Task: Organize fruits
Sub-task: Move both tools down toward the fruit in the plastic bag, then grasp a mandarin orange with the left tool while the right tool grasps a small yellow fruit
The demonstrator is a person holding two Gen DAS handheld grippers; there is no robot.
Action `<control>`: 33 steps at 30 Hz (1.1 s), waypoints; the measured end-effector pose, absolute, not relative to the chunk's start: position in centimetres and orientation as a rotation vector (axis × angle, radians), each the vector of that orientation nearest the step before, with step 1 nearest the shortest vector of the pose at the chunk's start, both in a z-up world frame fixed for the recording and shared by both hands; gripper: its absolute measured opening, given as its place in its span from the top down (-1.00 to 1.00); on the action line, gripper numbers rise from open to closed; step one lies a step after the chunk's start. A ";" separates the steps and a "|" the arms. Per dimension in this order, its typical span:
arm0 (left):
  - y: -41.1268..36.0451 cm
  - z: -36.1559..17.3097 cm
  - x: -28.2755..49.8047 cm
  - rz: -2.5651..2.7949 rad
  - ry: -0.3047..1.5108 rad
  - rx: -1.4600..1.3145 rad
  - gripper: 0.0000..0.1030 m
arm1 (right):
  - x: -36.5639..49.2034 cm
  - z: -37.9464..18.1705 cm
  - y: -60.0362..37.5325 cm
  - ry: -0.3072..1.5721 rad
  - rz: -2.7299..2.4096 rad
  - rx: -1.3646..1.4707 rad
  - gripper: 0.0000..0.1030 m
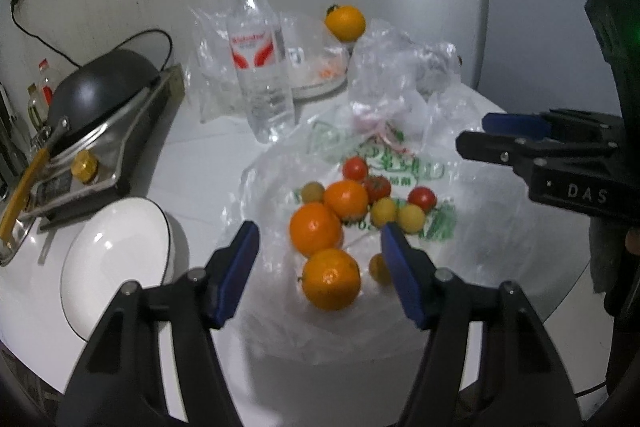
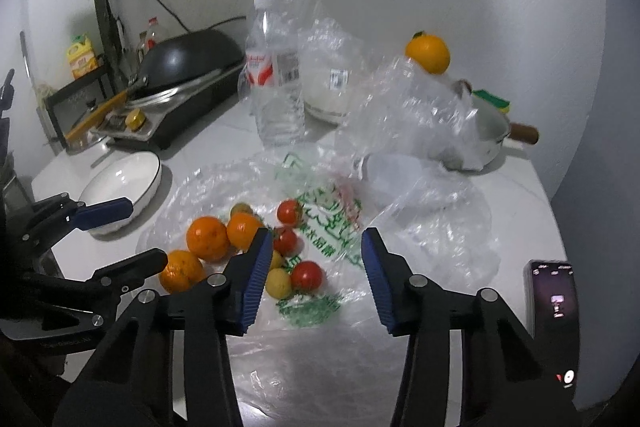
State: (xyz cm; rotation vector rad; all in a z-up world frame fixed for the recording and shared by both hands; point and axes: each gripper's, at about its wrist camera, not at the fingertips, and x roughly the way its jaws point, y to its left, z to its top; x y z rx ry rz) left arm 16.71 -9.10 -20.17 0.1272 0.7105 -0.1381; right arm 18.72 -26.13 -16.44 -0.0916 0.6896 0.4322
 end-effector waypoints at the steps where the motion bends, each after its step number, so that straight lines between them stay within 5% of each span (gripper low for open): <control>1: -9.1 -20.5 16.9 -0.139 0.721 0.126 -0.25 | 18.8 -16.7 -26.0 0.699 0.438 -0.092 0.16; 5: -9.2 -21.4 17.2 -0.149 0.745 0.125 -0.23 | 19.3 -17.9 -25.5 0.733 0.458 -0.096 0.17; 7: -9.4 -21.8 17.5 -0.156 0.763 0.127 -0.06 | 19.5 -18.4 -25.2 0.746 0.469 -0.099 0.18; 28: -9.2 -24.3 18.7 -0.186 0.850 0.130 -0.05 | 20.1 -22.2 -22.7 0.862 0.550 -0.117 0.51; 33: -9.3 -24.5 18.7 -0.203 0.850 0.126 0.13 | 20.1 -22.4 -22.3 0.871 0.550 -0.131 0.52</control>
